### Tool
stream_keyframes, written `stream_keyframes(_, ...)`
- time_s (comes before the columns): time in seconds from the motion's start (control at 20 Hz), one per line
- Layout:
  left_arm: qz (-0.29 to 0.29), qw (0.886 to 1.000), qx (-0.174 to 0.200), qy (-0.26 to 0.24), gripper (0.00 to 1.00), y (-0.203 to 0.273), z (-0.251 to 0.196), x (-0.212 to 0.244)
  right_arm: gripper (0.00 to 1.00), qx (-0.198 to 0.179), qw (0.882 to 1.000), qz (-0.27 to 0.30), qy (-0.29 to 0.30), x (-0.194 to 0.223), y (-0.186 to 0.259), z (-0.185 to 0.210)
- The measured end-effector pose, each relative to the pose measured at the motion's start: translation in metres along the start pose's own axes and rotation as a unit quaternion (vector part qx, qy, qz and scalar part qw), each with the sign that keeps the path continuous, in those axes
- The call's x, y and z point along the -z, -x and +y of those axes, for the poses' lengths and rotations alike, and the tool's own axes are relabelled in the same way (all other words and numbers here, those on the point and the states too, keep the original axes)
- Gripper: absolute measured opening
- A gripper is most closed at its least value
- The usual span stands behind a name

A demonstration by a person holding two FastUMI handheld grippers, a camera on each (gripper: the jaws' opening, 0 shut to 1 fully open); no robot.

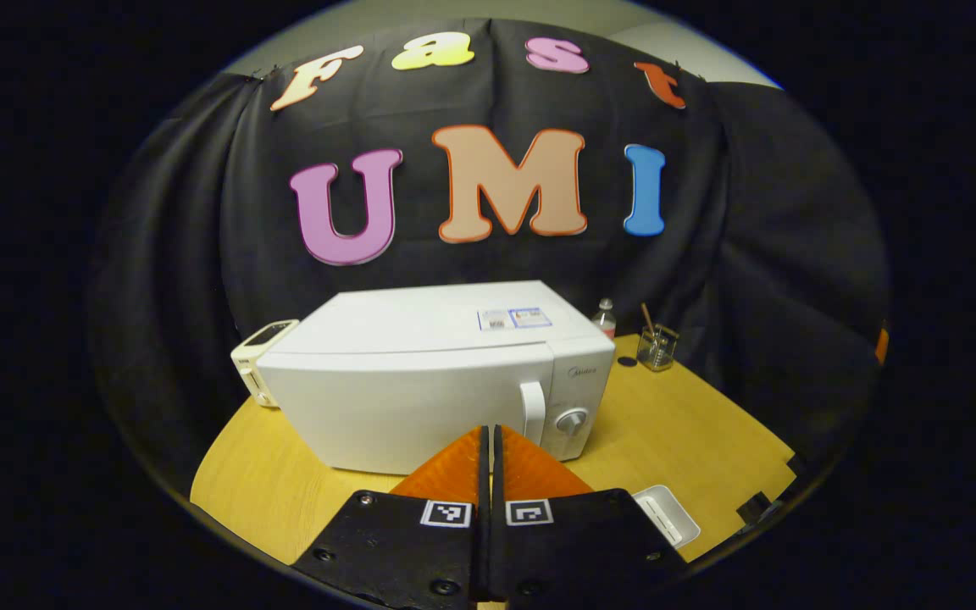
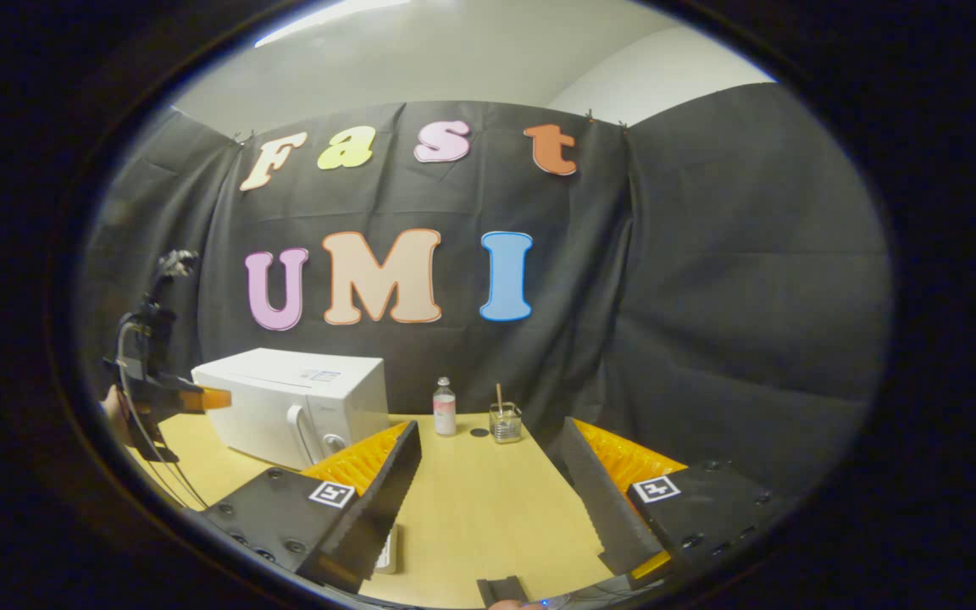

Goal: Open the microwave oven with the left hand, put the food in, and close the microwave oven.

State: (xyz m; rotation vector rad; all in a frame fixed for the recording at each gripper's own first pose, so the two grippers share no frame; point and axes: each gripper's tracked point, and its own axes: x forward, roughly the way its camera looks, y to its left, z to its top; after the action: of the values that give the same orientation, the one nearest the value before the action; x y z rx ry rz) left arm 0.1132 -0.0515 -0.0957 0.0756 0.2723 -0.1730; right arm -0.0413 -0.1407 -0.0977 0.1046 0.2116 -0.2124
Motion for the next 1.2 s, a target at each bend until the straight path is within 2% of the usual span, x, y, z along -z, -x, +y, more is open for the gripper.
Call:
stream_keyframes(0.05, -0.014, 1.000, 0.005, -0.007, 0.01, 0.014, -0.001, -0.011, 0.97, -0.003, 1.000, -0.004, 0.003, -0.005, -0.003, 0.001)
stream_keyframes(0.2, -0.060, 0.998, 0.006, -0.026, 0.01, 0.050, 0.004, -0.048, 1.00, -0.015, 1.000, -0.013, 0.010, -0.018, -0.009, 0.008)
stream_keyframes(0.25, -0.073, 0.997, 0.004, -0.023, 0.01, 0.059, 0.004, -0.058, 0.97, -0.018, 1.000, -0.016, 0.012, -0.021, -0.012, 0.009)
stream_keyframes(0.35, -0.096, 0.995, 0.000, -0.015, 0.01, 0.080, 0.007, -0.078, 1.00, -0.020, 1.000, -0.020, 0.009, -0.029, -0.015, 0.012)
stream_keyframes(0.5, -0.148, 0.989, -0.004, -0.014, 0.01, 0.108, 0.006, -0.110, 0.97, -0.031, 0.999, -0.024, -0.007, -0.037, -0.017, 0.024)
stream_keyframes(0.6, -0.168, 0.985, 0.031, -0.019, 0.66, 0.116, -0.019, -0.116, 0.97, -0.039, 0.999, -0.025, -0.010, -0.040, -0.019, 0.033)
stream_keyframes(0.65, -0.164, 0.986, 0.026, -0.031, 0.99, 0.117, -0.020, -0.109, 0.97, -0.044, 0.999, -0.025, -0.008, -0.040, -0.018, 0.037)
stream_keyframes(0.7, -0.161, 0.986, 0.016, -0.042, 0.92, 0.124, -0.015, -0.104, 0.96, -0.048, 0.998, -0.027, -0.006, -0.041, -0.017, 0.041)
stream_keyframes(0.75, -0.162, 0.986, 0.012, -0.047, 0.98, 0.128, -0.017, -0.103, 0.97, -0.051, 0.998, -0.030, -0.002, -0.042, -0.016, 0.045)
stream_keyframes(0.8, -0.163, 0.985, 0.017, -0.049, 0.97, 0.127, -0.025, -0.103, 1.00, -0.053, 0.998, -0.032, 0.002, -0.044, -0.014, 0.047)
stream_keyframes(0.85, -0.160, 0.986, 0.023, -0.048, 0.97, 0.129, -0.033, -0.100, 0.96, -0.056, 0.998, -0.031, 0.006, -0.042, -0.012, 0.049)
stream_keyframes(0.9, -0.159, 0.986, 0.029, -0.047, 0.97, 0.130, -0.037, -0.099, 1.00, -0.058, 0.998, -0.030, 0.008, -0.042, -0.010, 0.050)
stream_keyframes(0.95, -0.160, 0.986, 0.031, -0.044, 0.97, 0.132, -0.038, -0.100, 0.96, -0.059, 0.998, -0.029, 0.008, -0.039, -0.014, 0.047)
stream_keyframes(1.15, -0.165, 0.985, 0.035, -0.044, 0.97, 0.134, -0.043, -0.104, 0.96, -0.055, 0.998, -0.032, -0.002, -0.043, -0.010, 0.044)
stream_keyframes(1.2, -0.166, 0.984, 0.035, -0.048, 0.98, 0.135, -0.041, -0.105, 1.00, -0.053, 0.998, -0.033, -0.002, -0.044, -0.009, 0.043)
